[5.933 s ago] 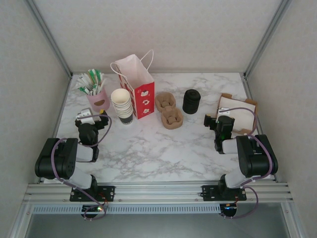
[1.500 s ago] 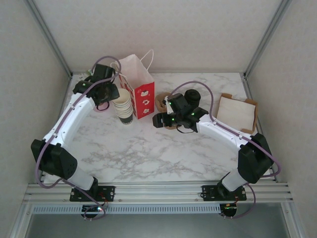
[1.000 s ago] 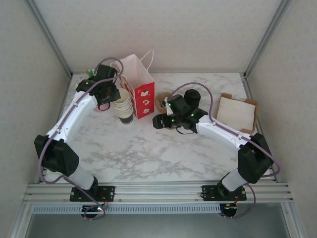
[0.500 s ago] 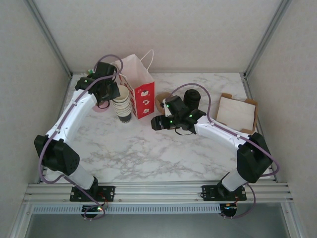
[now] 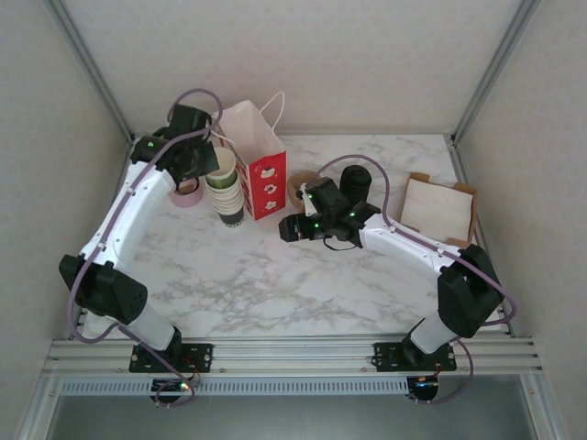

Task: Pack the takeout coffee

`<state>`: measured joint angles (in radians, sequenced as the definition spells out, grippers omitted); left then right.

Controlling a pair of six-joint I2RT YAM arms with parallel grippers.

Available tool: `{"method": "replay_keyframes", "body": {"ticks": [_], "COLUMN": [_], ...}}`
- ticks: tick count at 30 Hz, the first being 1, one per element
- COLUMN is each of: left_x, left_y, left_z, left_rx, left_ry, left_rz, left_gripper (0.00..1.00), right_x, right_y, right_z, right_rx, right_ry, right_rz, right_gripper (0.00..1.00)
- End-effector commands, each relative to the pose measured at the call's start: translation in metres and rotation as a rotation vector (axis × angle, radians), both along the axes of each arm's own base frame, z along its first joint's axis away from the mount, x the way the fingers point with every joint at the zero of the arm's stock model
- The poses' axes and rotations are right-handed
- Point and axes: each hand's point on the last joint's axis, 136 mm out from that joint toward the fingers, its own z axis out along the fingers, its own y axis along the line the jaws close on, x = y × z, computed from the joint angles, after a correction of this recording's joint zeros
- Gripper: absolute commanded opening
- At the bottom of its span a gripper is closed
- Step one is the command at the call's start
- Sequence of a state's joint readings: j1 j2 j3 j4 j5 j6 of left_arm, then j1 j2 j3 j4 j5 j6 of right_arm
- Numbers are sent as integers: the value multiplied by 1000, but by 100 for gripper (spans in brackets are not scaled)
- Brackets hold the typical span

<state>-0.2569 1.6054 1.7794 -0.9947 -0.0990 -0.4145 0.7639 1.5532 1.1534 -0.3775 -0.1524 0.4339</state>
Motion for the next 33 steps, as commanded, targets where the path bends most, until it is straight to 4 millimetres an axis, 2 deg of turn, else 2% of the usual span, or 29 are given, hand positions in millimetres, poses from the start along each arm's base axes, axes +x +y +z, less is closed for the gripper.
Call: {"method": "replay_keyframes", "body": {"ticks": [1, 5, 10, 14, 19, 22, 25, 30, 33], "left_x": [-7, -15, -38, -60, -85, -97, -107, -119, -126], "left_y": [2, 0, -8, -18, -48, -62, -79, -100, -112], "left_z": [35, 62, 96, 105, 102, 86, 58, 2, -34], "left_rx": [18, -6, -75, -119, -220, -228, -229, -193, -159], "left_ry": [-58, -96, -167, -180, -178, -144, -89, 0, 63], "left_rz": [-18, -38, -97, -156, -285, -331, -374, -403, -418], "left_gripper": [0, 0, 0, 0, 0, 0, 0, 0, 0], "right_x": [-2, -3, -5, -6, -5, -3, 1, 4, 2], "right_y": [4, 0, -6, -11, -22, -37, -63, -130, -158], "right_z": [6, 7, 7, 5, 4, 6, 11, 11, 4], "right_rx": [11, 5, -10, -25, -52, -84, -132, -217, -188], "right_ry": [-9, -10, -15, -13, -27, -59, -106, -124, -84], "right_rz": [4, -9, -21, -32, -73, -136, -236, -473, -562], "right_gripper": [77, 78, 80, 82, 85, 89, 93, 99, 99]}}
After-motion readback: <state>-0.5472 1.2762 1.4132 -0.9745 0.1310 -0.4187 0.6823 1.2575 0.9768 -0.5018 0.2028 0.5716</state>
